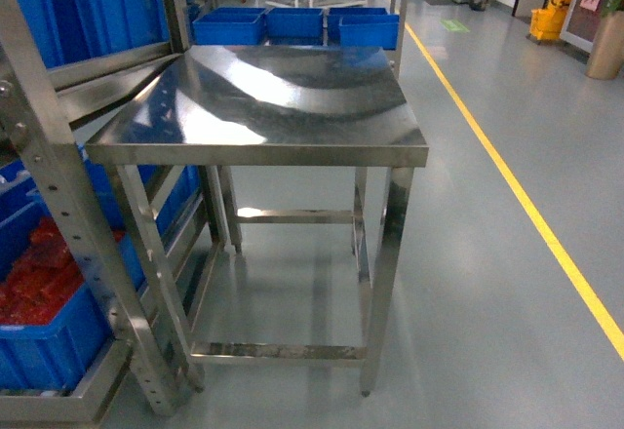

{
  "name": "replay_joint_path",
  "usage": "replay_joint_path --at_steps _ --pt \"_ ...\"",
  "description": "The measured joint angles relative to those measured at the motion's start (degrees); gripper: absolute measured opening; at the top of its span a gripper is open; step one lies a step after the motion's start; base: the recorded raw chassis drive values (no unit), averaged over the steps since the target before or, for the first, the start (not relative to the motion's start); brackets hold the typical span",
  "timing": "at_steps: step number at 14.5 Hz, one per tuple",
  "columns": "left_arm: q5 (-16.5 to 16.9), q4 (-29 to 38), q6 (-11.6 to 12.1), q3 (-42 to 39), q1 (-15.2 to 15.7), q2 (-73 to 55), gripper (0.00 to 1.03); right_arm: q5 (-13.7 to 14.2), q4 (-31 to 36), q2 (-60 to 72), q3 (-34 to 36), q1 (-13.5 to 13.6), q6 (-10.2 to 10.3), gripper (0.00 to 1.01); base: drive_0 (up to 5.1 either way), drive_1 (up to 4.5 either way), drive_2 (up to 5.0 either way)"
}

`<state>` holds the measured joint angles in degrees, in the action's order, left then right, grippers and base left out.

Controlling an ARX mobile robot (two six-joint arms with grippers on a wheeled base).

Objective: Sort blue parts and orange caps into right shelf containers

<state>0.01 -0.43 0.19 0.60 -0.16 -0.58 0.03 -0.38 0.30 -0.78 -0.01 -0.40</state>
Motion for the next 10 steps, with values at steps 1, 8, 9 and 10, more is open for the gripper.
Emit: replay_joint_path --at_steps 1,8,9,10 --pt "0.0 0.0 0.0 0.0 0.0 0.0 0.43 0.0 0.0 0.0 0.0 0.0 0.0 0.41 -4.9 2.57 2.6" --pt "0.0 0.0 0.0 0.0 0.0 0.0 0.43 0.0 0.0 0.0 0.0 0.0 0.0 0.41 -4.9 2.55 2.5" --pt "0.0 0.2 0.0 0.0 0.0 0.0 0.43 0.0 0.2 0.0 0.0 0.0 0.0 0.41 -4.9 2.55 2.5" --pt "-0.1 0.0 0.0 0.0 0.0 0.0 0.43 0.0 0.0 0.0 0.0 0.0 0.0 0.41 -4.9 2.55 2.5"
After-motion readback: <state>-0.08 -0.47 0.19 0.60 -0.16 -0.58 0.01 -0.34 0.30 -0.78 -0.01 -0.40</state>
